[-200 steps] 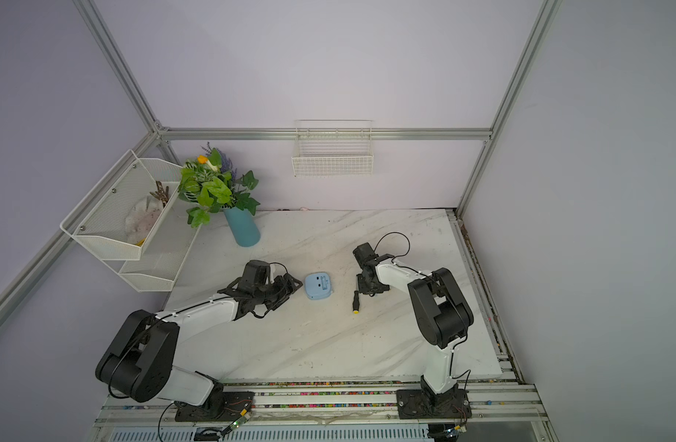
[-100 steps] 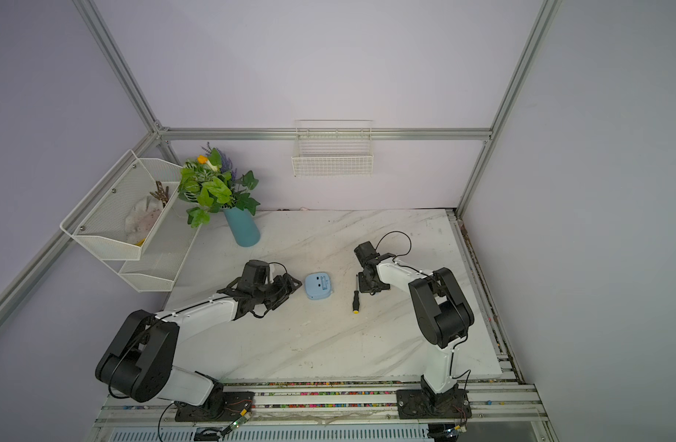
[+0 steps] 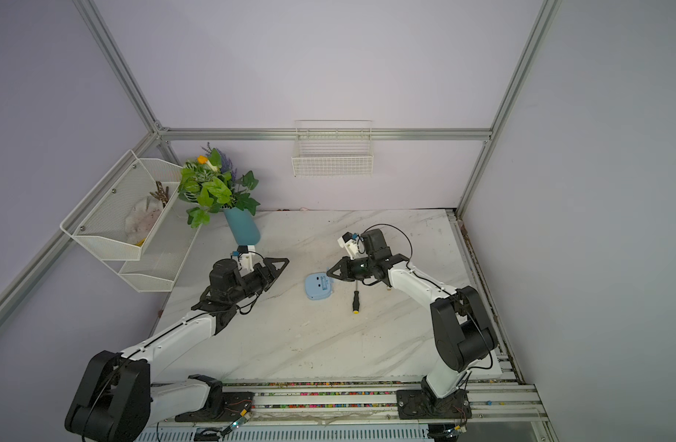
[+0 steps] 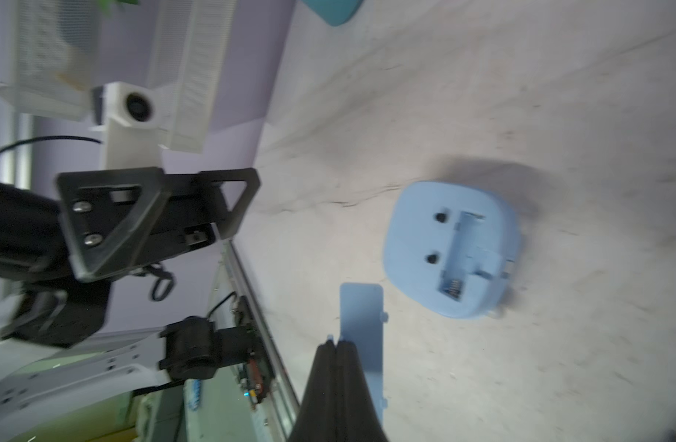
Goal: Remove the battery from the alarm
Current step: Pick up the cover from the center of the board.
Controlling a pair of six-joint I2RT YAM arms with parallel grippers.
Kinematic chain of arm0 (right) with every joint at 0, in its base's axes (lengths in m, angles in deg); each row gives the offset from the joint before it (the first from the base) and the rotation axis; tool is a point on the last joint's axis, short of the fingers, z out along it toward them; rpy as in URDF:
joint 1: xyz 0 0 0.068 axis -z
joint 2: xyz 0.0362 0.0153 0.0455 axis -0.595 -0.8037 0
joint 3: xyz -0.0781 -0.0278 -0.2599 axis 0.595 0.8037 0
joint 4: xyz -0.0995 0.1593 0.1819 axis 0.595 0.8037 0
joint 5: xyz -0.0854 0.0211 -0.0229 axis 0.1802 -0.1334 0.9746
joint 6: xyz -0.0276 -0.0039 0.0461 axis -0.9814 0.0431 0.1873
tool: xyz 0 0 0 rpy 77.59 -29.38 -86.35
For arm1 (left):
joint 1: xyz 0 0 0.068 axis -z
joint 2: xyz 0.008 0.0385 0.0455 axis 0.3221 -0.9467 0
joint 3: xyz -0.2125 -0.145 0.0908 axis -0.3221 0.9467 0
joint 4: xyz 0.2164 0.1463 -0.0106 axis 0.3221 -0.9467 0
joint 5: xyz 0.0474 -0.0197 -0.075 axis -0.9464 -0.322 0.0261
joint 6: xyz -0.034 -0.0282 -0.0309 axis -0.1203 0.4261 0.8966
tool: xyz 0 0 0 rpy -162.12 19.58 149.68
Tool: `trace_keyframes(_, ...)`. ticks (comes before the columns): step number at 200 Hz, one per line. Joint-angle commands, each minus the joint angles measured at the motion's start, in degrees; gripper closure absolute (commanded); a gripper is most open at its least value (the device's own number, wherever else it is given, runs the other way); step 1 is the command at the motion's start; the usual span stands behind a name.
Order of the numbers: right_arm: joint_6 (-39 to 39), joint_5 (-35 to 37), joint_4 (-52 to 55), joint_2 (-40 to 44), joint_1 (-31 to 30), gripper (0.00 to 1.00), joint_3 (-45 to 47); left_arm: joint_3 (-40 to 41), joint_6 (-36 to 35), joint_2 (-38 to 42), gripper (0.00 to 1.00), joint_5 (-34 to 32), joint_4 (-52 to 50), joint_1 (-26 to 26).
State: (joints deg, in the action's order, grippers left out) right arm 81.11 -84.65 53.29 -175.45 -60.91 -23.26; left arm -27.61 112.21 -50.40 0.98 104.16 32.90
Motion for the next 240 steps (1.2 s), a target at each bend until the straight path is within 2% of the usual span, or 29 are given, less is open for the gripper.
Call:
trace_keyframes(1, 16.59, -18.98, -27.03, -1.16, -1.20, 1.00, 3.65, 5.41, 6.76, -1.37, 0.27, 6.41, 19.76, -0.79)
trace_keyframes(24, 37.38, -22.41, -55.72, -4.10, -2.61, 1.00, 6.56, 8.43, 14.69, -7.55, 0.36, 9.90, 38.21, -1.01)
trace_keyframes(45, 58.82, -22.64, -83.61, -9.58, -3.40, 1.00, 6.92, 9.77, 21.81, -16.11, 0.39, 11.27, 56.17, -1.01)
trace_keyframes(57, 72.17, -21.92, -99.48, -14.03, -3.62, 1.00, 5.53, 8.63, 22.56, -17.93, 0.40, 12.48, 57.11, -0.73)
trace_keyframes(61, 73.78, -21.82, -100.83, -15.08, -3.68, 1.00, 4.99, 8.61, 22.10, -17.71, 0.40, 12.26, 57.03, -0.39)
trace_keyframes(120, 73.85, -20.30, -100.83, -17.82, -5.47, 1.00, 2.79, 8.08, 22.59, -14.47, 0.35, 11.81, 57.11, 0.00)
trace_keyframes(240, 76.23, -18.73, -100.83, -23.35, -7.15, 1.00, -3.31, 8.23, 23.25, -11.87, 0.35, 12.26, 57.08, 0.13)
